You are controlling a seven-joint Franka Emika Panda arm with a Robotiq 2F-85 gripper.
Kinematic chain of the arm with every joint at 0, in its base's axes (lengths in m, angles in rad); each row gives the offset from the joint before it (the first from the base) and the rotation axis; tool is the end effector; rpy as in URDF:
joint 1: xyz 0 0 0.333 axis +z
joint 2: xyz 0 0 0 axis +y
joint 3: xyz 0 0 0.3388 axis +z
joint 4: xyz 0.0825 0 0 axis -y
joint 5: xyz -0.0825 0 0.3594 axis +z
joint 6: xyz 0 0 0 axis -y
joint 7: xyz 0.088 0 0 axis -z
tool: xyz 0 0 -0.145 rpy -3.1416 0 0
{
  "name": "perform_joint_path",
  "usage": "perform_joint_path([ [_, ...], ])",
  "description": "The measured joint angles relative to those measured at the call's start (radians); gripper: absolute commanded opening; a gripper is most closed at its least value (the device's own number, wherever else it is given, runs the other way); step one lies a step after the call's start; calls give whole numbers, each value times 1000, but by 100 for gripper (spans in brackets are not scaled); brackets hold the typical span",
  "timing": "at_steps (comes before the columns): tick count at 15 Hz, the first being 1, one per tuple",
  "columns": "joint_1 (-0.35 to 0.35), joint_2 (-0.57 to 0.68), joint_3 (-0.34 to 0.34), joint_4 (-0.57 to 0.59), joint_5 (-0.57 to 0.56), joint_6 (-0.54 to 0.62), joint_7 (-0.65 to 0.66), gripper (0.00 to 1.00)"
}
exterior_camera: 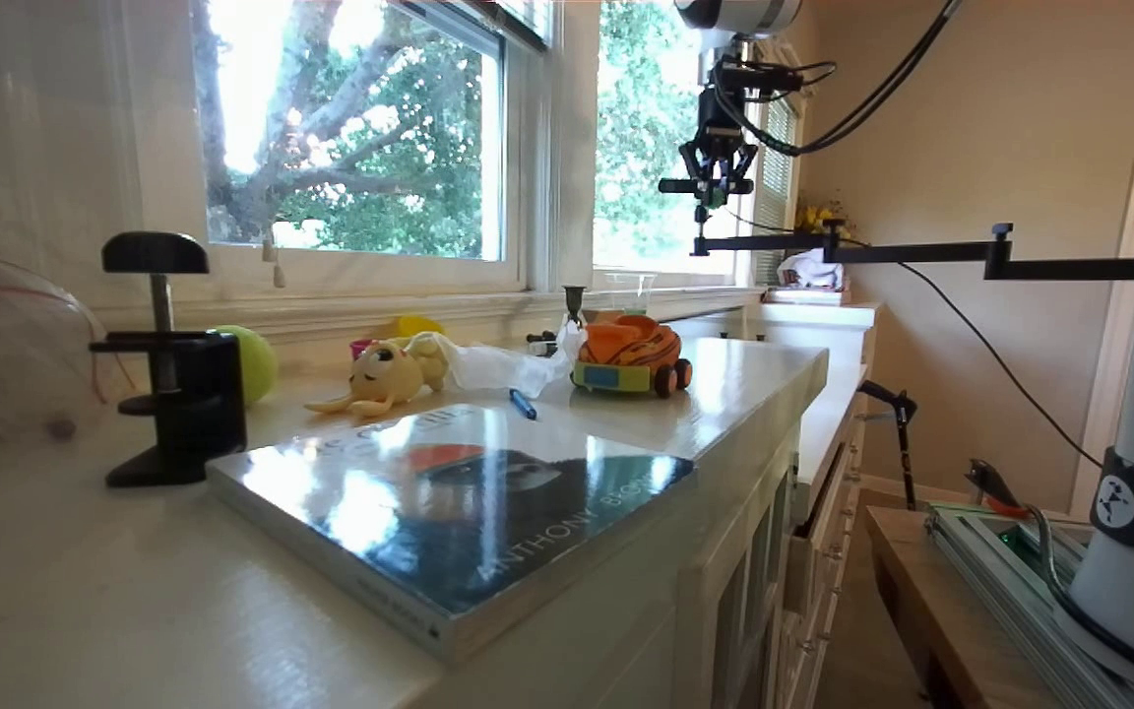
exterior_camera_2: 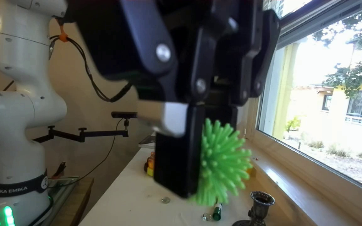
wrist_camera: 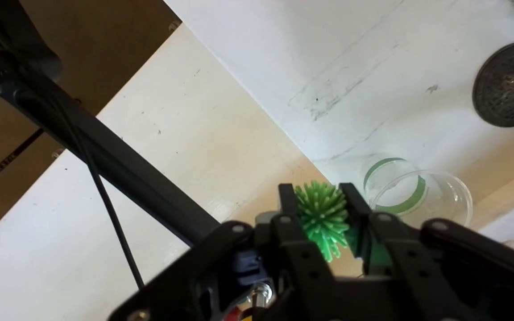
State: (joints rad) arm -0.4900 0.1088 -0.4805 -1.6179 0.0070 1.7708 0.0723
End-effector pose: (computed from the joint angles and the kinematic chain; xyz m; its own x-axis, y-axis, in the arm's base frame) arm 0.3376 -0.4697 0.5523 0.5062 -0.8604 0.0593 -0.8624 -0.5047 0.0391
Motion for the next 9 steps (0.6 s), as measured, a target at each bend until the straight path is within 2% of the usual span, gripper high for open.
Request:
perform_joint_path([
  [1,-1,2,0,1,0,2,-1,28],
  [2,-1,3,0,2,0,2,-2,7],
  [9,6,23,25,1,1,2,-2,8],
])
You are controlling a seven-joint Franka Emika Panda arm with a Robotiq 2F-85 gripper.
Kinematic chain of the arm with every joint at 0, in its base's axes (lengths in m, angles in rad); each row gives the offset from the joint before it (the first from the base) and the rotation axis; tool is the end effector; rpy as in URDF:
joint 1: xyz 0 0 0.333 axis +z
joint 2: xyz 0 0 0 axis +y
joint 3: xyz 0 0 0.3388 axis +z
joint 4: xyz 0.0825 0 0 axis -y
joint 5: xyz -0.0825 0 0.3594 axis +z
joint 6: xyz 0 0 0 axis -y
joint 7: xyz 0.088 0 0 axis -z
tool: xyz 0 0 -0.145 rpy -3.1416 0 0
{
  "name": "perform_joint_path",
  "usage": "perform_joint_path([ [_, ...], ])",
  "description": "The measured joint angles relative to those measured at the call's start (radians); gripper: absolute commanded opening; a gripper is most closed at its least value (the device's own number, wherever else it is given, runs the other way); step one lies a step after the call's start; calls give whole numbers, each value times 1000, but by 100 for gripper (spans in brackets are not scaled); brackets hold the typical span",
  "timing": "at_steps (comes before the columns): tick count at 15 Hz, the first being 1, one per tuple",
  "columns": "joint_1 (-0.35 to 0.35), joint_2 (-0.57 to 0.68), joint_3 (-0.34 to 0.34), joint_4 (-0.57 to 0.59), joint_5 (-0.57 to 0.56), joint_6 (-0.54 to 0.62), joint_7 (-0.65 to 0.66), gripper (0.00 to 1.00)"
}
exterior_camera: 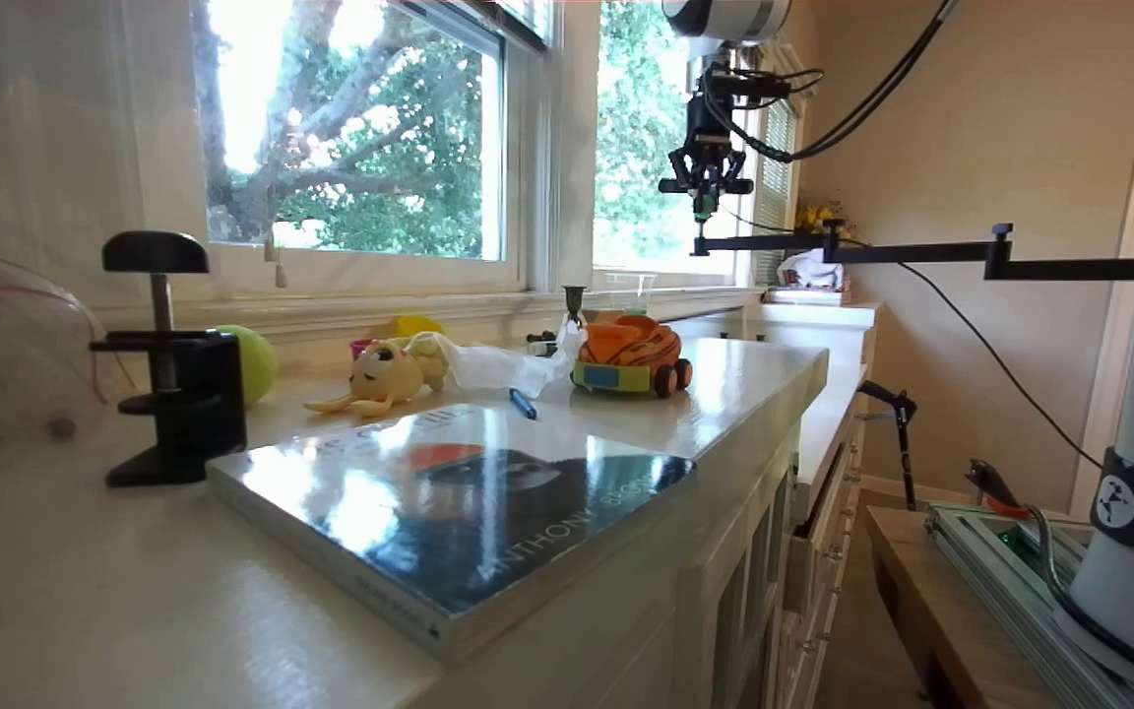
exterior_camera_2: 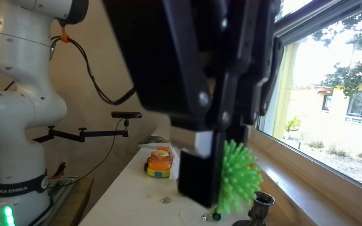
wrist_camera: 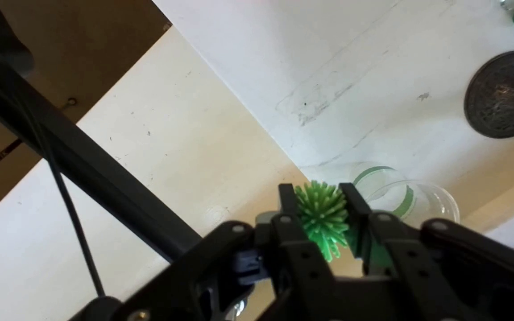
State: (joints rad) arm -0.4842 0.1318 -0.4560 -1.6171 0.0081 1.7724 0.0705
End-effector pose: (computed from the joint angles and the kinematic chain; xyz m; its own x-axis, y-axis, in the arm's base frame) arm 0.3560 -0.4622 0.5400 0.5342 -0.8444 0.0403 -0.8452 -0.5324 0.0472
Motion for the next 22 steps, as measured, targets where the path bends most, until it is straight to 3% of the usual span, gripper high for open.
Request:
perform_joint_path([
  [9,51,69,69,13,-1,34,0,8],
  [22,55,127,76,36,-4,169,0,7],
])
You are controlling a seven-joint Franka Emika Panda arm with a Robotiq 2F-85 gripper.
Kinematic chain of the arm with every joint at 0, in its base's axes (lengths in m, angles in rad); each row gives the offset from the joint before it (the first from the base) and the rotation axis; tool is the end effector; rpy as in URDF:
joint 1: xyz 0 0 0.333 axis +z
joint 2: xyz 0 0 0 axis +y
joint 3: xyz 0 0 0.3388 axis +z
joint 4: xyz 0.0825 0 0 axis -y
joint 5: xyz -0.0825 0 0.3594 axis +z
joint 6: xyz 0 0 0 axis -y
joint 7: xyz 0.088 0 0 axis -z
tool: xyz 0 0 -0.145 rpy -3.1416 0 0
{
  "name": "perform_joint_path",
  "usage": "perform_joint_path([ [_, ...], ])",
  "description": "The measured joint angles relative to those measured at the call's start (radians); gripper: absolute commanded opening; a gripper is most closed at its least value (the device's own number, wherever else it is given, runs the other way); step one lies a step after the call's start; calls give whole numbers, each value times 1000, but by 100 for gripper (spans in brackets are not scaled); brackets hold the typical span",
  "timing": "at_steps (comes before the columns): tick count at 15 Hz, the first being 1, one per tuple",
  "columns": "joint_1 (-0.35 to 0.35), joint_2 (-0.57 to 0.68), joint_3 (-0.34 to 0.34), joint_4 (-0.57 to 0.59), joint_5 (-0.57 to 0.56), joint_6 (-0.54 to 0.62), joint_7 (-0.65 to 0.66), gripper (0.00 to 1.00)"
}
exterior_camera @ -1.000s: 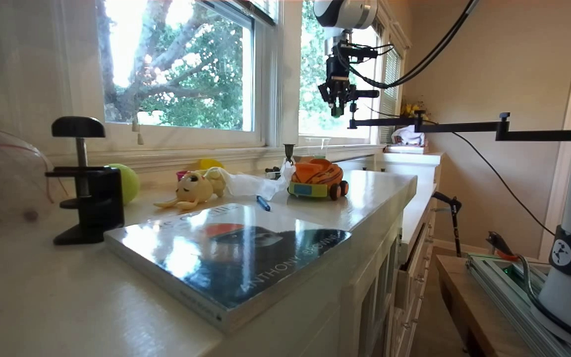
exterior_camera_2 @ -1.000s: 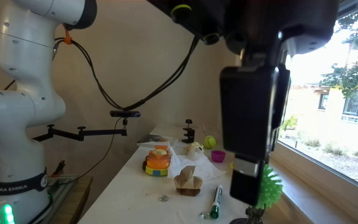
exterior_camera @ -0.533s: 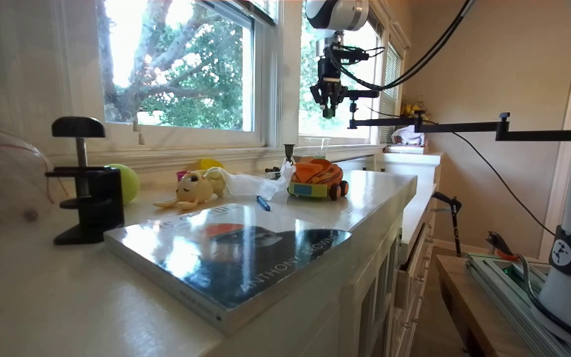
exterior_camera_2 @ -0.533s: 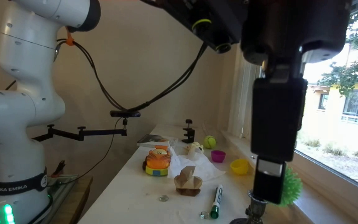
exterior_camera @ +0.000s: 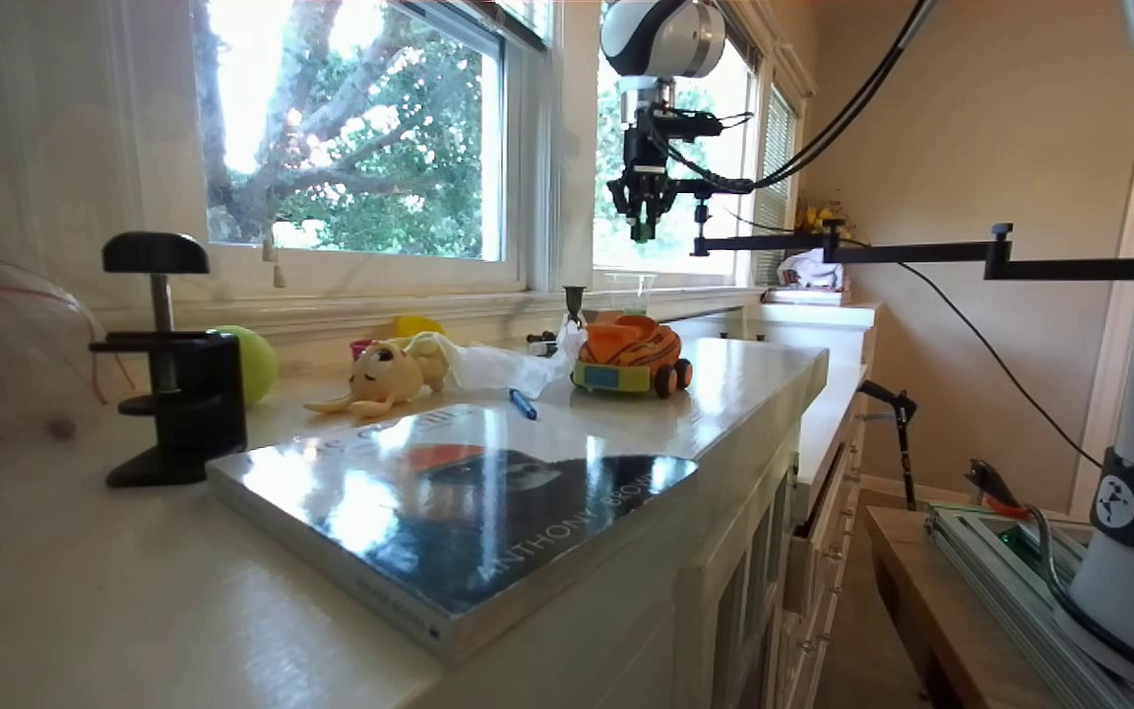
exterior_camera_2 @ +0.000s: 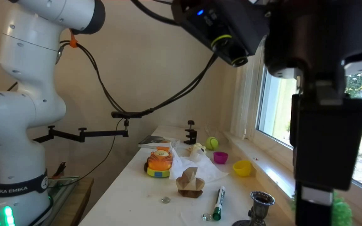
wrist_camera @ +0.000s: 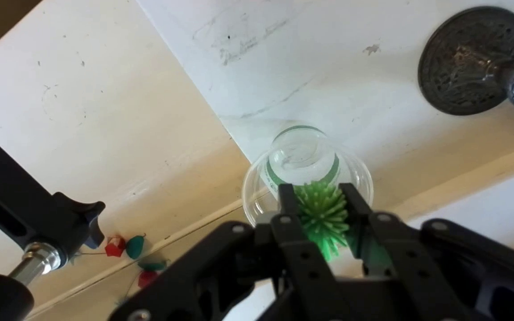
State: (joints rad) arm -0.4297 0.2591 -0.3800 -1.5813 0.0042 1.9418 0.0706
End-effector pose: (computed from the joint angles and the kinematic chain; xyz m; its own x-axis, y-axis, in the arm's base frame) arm 0.4544 -0.4429 0.4983 0.6480 -0.7514 0.1246 -0.7614 -0.6430 0.0824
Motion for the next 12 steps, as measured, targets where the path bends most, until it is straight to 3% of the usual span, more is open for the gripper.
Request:
perform_joint_path([
  [8,-9,8,-4,0,0,55,0,8],
  [9,-12,9,-4,0,0,58,0,11],
  [10,-15,9,-5,0,0,60,0,53],
  [12,-20,9,-8,0,0,62,0,61],
])
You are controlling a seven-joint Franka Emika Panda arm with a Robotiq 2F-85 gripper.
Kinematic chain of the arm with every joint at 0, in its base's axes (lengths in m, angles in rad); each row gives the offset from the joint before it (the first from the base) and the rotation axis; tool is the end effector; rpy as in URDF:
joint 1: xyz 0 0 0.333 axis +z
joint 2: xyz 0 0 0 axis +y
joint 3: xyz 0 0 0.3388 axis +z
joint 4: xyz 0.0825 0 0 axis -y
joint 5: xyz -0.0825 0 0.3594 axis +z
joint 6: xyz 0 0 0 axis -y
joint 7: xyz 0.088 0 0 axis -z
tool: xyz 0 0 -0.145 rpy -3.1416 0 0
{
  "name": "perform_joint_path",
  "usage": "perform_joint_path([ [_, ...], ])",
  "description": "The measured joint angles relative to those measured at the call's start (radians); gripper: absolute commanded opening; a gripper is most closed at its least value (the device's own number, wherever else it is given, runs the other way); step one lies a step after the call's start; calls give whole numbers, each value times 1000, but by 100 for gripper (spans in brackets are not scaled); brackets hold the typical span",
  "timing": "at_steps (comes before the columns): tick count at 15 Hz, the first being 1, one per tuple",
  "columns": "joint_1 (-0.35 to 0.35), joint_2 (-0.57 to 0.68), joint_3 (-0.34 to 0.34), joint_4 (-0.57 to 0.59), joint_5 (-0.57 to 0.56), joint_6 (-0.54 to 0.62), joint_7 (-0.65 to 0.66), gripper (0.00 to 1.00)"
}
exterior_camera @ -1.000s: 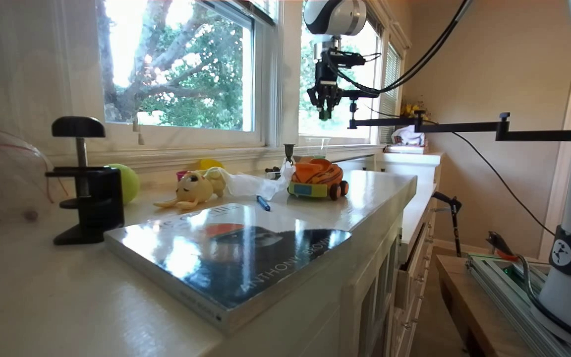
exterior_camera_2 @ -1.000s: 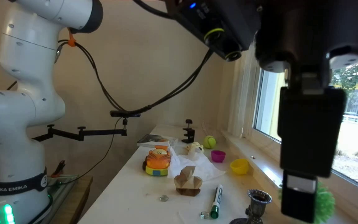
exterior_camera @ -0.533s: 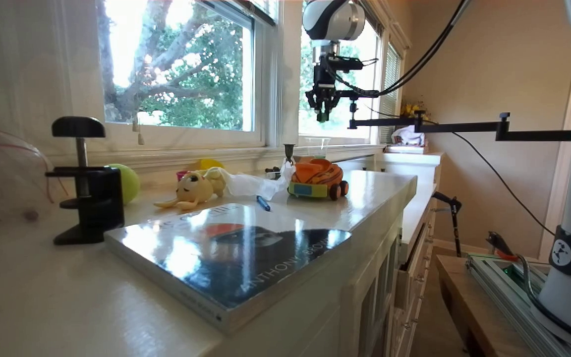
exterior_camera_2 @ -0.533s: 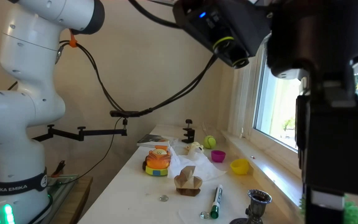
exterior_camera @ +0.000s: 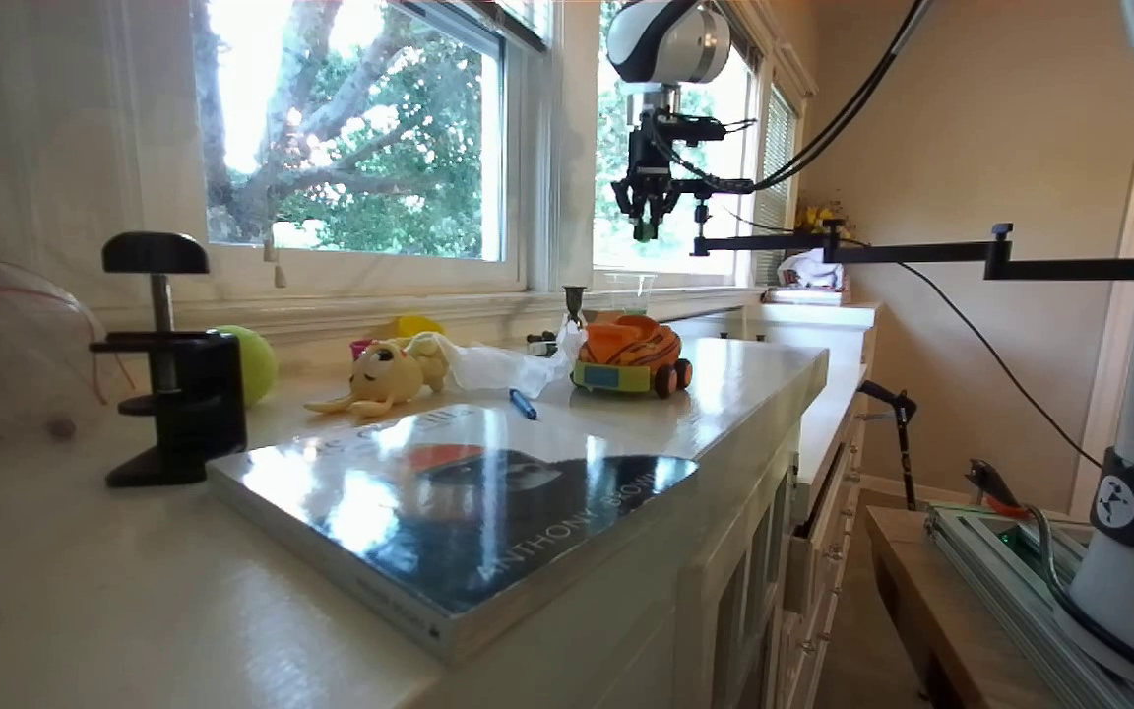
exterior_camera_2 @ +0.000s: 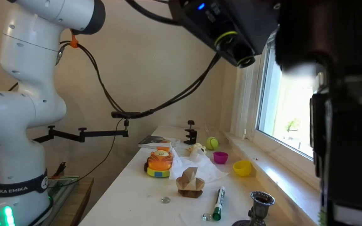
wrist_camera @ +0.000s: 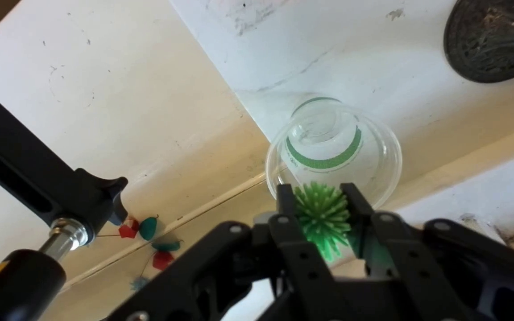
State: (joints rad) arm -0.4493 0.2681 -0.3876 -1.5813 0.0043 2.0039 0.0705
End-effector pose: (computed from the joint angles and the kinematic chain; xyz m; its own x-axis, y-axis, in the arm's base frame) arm 0.4497 -0.4609 0.5000 0.6270 -0.7583 0.1783 -0.7776 -0.6232 0.0836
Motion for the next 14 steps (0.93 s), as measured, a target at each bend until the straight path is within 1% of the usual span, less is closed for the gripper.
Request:
perform_joint_path([
  [1,-7,0,-5,1,0,0,-6,66],
  [4,-48,-1,-31,16,0,0,-56,89],
  [5,-63,-1,-37,20,2,0,-71,95],
  [6,-72,-1,-41,24,3,0,-81,98],
  [8,-85,-2,-44,26,4,-1,-85,100],
  [9,-88,-2,-44,27,4,-1,-86,97],
  [10,-88,-2,-44,27,4,-1,-86,100],
  [14,-90,-1,-44,27,4,-1,-86,100],
])
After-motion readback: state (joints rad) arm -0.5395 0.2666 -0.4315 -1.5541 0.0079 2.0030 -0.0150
